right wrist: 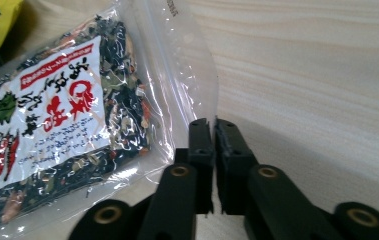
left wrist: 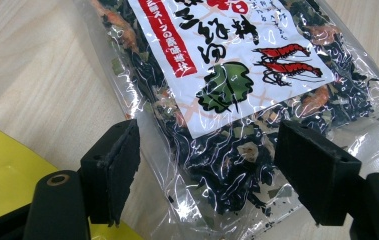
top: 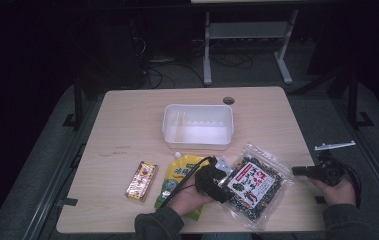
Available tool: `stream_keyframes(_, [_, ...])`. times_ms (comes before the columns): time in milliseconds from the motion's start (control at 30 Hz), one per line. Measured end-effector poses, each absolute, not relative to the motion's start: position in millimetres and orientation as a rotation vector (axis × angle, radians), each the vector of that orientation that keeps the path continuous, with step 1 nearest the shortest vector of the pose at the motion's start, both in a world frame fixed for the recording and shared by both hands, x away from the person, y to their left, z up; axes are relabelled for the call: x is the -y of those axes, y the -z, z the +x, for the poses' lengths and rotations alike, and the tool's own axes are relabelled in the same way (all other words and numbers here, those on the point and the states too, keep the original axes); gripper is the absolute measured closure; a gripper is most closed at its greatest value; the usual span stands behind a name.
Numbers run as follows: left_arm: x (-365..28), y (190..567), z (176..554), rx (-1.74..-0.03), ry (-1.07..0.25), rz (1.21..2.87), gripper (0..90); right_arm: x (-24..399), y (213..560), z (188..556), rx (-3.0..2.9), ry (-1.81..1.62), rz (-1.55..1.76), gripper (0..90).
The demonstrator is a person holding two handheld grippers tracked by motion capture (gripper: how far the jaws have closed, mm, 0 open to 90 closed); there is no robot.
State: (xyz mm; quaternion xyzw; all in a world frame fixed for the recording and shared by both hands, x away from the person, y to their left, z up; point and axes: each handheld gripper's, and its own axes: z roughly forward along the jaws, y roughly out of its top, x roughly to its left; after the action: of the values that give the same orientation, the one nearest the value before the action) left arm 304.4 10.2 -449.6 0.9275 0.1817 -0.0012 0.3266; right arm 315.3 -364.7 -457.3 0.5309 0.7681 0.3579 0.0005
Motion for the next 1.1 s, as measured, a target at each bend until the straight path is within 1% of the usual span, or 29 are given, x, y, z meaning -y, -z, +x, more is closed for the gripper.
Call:
stream_keyframes(133, [-12,448,305,-0.483,0.004,2.411,25.7,364,452,314,-2.408,-1.143,1.645,89.9])
stream_keyframes(367, [-19,441,309,-0.514,0.007,2.363,22.1,361,440,307,-2.392,-1.143,1.595,90.0])
stream_keyframes(600, [-24,441,316,-0.541,0.034,2.335,17.8,357,414,303,-2.377,-1.161,1.518,90.0])
stream_keyframes(667, [-25,441,317,-0.549,0.035,2.328,17.1,354,401,301,-2.371,-1.164,1.477,90.0])
stream_keyframes(733, [-26,442,319,-0.558,0.073,2.303,16.9,353,397,301,-2.371,-1.167,1.471,90.0])
stream_keyframes(833, [-26,442,321,-0.559,0.089,2.287,17.0,345,382,301,-2.378,-1.166,1.421,90.0])
stream_keyframes(1100, [-25,444,323,-0.565,0.142,2.271,17.0,332,361,300,-2.372,-1.190,1.341,90.0])
